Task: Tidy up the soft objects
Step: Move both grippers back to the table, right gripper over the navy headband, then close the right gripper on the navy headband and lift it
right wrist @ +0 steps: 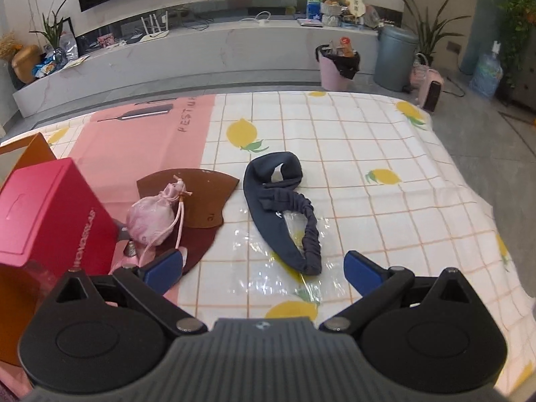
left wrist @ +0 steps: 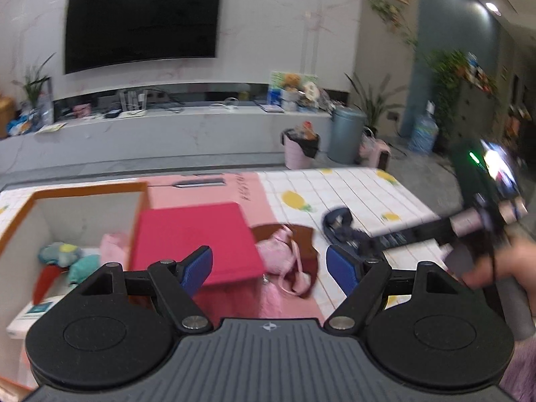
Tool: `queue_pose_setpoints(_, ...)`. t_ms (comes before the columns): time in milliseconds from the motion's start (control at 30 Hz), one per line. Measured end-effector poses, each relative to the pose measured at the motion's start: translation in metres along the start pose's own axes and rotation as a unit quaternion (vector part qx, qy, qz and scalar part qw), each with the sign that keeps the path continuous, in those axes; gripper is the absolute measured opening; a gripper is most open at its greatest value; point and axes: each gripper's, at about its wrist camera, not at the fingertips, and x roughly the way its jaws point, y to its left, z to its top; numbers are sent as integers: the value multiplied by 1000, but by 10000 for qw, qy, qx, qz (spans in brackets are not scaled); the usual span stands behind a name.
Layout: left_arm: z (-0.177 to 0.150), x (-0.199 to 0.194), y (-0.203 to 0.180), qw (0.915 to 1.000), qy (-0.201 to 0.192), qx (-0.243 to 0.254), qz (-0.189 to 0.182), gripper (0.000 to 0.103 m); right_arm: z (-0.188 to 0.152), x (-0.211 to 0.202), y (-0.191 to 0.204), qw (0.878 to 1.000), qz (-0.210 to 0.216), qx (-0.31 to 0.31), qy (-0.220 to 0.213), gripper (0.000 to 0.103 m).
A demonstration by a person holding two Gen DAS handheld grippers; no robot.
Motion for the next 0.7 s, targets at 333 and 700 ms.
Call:
queue_pose_setpoints(333, -31, 22, -30, 9980, 410, 484, -30, 91, 5, 69, -27, 9981, 50, 406, 456, 56)
queue_pose_setpoints(700, -42, 22, -33, 9960, 673, 580, -9, 91, -2, 54, -45, 9952, 151, 789, 553, 10)
